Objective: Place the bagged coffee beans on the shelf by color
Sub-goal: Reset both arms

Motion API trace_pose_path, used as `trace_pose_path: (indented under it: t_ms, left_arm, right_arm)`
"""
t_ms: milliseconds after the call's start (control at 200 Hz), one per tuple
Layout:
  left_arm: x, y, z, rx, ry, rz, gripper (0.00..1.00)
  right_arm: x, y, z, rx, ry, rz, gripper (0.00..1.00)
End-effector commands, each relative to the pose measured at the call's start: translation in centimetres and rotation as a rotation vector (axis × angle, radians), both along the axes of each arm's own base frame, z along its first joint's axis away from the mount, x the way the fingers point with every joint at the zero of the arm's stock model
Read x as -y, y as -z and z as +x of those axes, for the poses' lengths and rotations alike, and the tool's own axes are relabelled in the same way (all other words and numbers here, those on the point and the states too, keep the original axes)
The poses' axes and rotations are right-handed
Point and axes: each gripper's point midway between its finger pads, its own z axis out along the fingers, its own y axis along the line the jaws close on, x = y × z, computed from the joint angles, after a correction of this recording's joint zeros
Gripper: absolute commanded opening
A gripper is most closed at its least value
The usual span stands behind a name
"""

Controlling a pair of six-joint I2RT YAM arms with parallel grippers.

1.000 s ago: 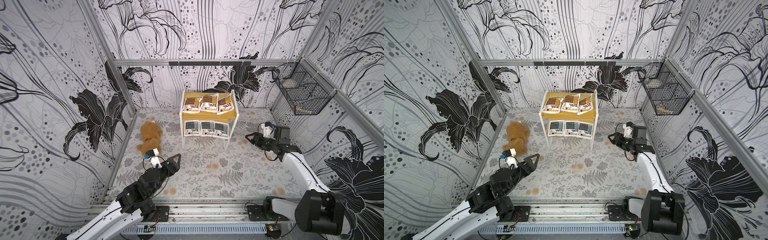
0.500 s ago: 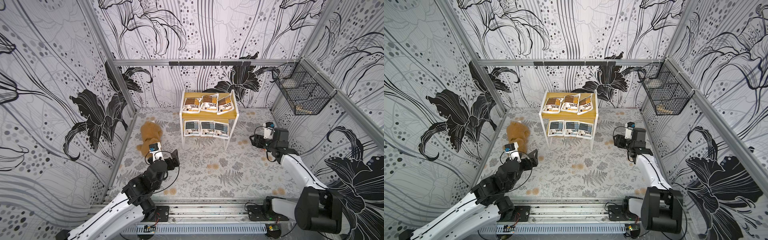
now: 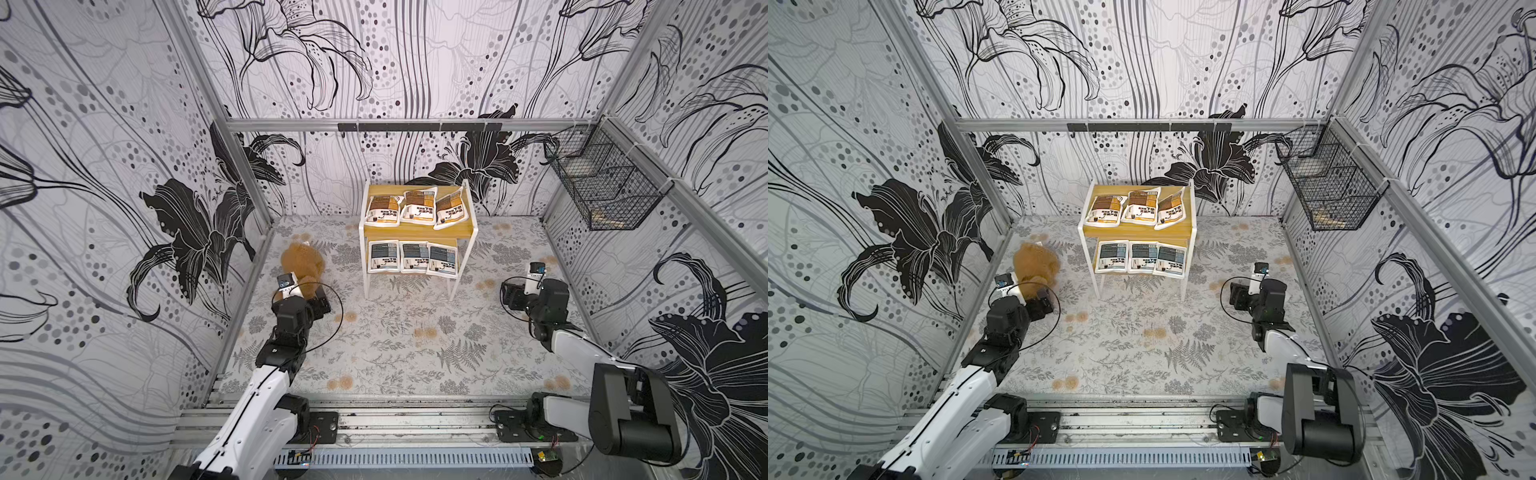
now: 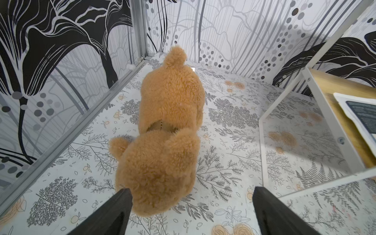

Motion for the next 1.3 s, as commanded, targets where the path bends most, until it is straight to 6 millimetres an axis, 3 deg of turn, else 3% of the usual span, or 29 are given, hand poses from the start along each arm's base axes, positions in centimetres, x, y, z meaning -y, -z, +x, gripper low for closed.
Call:
trace_pose_path:
  t_ms: [0,335,696,886,946,1081,1291]
  left_arm:
    - [0.6,-3.4,2.1,0.185,0.056,0.035,0.97]
    - [1.2,-0.2,4.6,0.212,0.110,0.063,0.98]
    - [-0.4,0.1,5.9,0.316,0.153,0.019,0.97]
    - [0.8,0.4,4.4,0.435,0.213,0.042,0.98]
    - [0.7,1.6,5.5,0.346,0.213,0.040,0.98]
    - [0.6,1.8,6.1,0.332,0.186,0.055,0.97]
    - [0.7,1.6,6.1,0.334,0.170,0.065,0.97]
  right_arm:
    - [0.4,-1.4,0.8,0.105,0.004,-0.042,0.74]
    - [0.3,-0.7,1.0,0.139,-0.018,-0.080,0.73]
    - [-1.0,-0.9,0.5,0.250,-0.101,-0.119,0.73]
    - [-1.4,-0.6,-0.2,0.297,-0.120,-0.135,0.73]
    - [-1.7,-0.4,-0.2,0.304,-0.144,-0.142,0.73]
    - [-2.3,0.4,-0.3,0.307,-0.158,-0.158,0.73]
    - [-1.7,0.5,-0.1,0.299,-0.126,-0.157,0.87]
